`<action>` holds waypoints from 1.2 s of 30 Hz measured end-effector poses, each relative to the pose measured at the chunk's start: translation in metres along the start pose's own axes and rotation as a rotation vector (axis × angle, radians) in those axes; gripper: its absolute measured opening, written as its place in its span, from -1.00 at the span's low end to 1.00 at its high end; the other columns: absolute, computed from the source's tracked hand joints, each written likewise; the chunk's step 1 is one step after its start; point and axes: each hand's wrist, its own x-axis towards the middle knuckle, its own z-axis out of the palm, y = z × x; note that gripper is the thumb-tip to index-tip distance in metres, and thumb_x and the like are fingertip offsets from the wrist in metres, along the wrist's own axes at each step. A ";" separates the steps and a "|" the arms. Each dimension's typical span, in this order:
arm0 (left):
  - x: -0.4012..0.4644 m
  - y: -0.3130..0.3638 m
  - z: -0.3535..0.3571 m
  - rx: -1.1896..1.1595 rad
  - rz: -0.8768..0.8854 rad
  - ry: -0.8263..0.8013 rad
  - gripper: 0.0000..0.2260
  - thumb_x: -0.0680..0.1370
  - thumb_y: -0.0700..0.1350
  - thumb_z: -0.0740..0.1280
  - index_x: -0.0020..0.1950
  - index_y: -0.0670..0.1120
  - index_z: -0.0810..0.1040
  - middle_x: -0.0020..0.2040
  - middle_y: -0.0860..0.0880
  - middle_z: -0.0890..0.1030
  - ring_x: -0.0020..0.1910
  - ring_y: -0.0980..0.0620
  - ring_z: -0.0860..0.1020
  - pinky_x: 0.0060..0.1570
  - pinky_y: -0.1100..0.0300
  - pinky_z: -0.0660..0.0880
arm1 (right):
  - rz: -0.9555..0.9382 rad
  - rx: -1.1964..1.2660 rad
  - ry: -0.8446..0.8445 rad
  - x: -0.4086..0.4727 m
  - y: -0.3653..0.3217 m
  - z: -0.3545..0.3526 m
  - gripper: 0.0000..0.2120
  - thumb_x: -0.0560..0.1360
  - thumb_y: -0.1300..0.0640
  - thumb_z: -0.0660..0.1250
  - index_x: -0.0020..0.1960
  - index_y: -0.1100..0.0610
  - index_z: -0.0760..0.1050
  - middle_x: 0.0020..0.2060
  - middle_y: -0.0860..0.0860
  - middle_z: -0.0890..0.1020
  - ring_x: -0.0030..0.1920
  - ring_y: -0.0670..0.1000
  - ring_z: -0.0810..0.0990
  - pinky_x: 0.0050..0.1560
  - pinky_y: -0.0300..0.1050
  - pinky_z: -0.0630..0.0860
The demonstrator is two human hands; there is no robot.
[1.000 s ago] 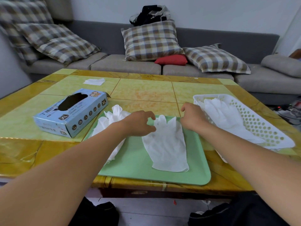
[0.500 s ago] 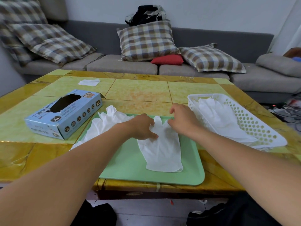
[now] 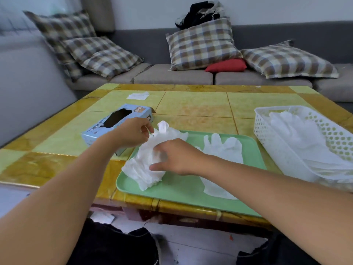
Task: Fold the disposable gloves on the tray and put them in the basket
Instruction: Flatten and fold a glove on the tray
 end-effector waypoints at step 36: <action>0.003 0.132 0.005 -1.105 0.195 -0.027 -0.77 0.43 -0.12 0.55 -0.11 -0.08 0.50 -0.19 -0.07 0.67 -0.25 -0.01 0.64 -0.25 0.15 0.58 | 0.134 1.118 0.371 -0.075 0.070 -0.102 -0.64 0.52 0.04 0.43 0.23 0.22 0.61 0.14 0.17 0.69 0.12 0.17 0.65 0.08 0.05 0.62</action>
